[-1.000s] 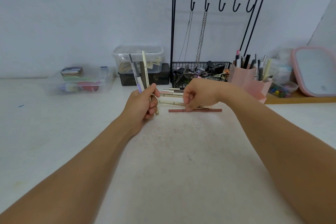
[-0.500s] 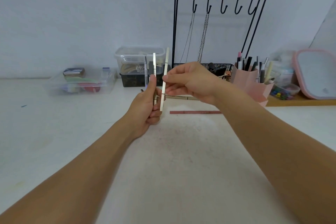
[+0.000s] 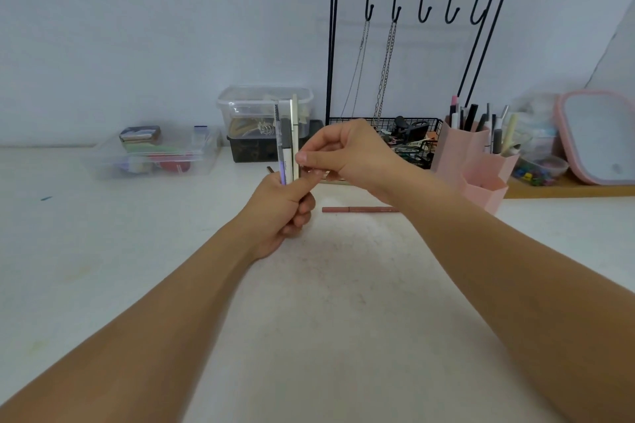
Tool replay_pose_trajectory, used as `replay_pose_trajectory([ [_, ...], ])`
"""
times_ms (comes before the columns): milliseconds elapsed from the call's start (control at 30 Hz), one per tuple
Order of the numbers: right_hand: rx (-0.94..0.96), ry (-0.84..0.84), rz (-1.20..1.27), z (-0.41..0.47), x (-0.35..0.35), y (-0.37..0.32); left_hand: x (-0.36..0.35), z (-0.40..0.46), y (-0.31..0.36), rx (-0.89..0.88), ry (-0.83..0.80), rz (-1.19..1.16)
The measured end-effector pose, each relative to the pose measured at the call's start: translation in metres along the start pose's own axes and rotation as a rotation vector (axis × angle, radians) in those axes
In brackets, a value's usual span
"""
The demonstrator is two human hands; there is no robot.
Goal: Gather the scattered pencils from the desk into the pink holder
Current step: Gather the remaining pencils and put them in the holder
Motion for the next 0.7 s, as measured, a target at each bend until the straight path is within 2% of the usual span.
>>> replay_pose_trajectory([
  [67, -0.046, -0.020, -0.110, -0.001, 0.005, 0.000, 0.003, 0.001, 0.000, -0.004, 0.071, -0.037],
  [133, -0.120, -0.069, -0.342, -0.003, 0.017, 0.002, 0.006, 0.002, 0.001, 0.001, 0.137, -0.084],
  [200, -0.201, -0.172, -0.630, -0.004, 0.031, 0.007, 0.009, 0.002, 0.002, 0.021, 0.196, -0.129],
  [267, -0.283, -0.267, -0.777, -0.007, 0.042, 0.011, 0.011, 0.002, 0.001, 0.027, 0.221, -0.167],
  [533, -0.480, -0.401, -0.882, -0.010, 0.053, 0.020, 0.012, 0.002, 0.000, 0.045, 0.208, -0.133],
  [700, -0.499, -0.435, -0.904, -0.011, 0.051, 0.027, 0.010, 0.003, 0.001, 0.061, 0.191, -0.143],
])
Point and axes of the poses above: each hand's wrist, its own z-axis towards the middle knuckle, its own x-axis out of the back of the hand, y = z × x, the point moved 2 cm from there along z, towards the middle knuckle, and after that the axes turned 11 degrees about -y, right-handed, at the moved point
